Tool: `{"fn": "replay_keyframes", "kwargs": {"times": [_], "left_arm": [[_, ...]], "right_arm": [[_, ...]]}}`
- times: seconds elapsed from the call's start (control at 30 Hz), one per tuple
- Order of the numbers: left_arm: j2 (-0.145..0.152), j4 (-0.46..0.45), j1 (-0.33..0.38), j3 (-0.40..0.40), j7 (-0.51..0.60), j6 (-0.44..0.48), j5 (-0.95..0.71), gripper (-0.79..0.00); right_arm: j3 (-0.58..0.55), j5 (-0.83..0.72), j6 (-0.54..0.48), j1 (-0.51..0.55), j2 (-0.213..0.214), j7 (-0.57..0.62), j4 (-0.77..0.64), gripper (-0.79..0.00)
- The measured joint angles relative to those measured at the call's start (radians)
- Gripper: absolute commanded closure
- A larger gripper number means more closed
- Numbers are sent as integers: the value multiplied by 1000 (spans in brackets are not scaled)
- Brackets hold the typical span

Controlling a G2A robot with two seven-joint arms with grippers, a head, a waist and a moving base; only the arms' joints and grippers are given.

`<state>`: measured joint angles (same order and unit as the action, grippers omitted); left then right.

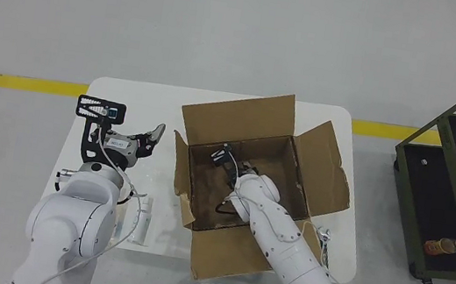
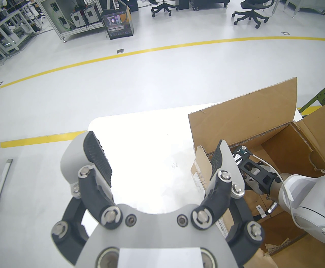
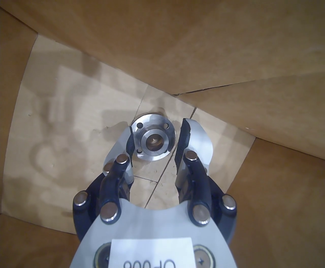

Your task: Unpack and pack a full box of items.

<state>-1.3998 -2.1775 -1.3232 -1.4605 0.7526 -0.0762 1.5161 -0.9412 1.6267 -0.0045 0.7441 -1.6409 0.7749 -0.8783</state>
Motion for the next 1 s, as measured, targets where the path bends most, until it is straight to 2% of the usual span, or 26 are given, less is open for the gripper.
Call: {"fn": "replay_keyframes", "kwargs": {"times": [0.17,0.27,0.3,0.43,0.7,1.0], "left_arm": [[0,0,0,0,0,0,0,-785],[0,0,0,0,0,0,0,-785],[0,0,0,0,0,0,0,-785],[0,0,0,0,0,0,0,-785],[0,0,0,0,0,0,0,-785],[0,0,0,0,0,0,0,-785]], "right_arm": [[1,-3,2,-5,-5,-5,18,-372],[1,-5,3,-8,-8,-9,28,-336],[1,-6,3,-9,-8,-10,30,-299],[3,-6,3,-12,-12,-12,35,0],[-5,5,-1,-2,-11,4,-1,0],[-38,24,-30,59,4,67,-131,0]]}}
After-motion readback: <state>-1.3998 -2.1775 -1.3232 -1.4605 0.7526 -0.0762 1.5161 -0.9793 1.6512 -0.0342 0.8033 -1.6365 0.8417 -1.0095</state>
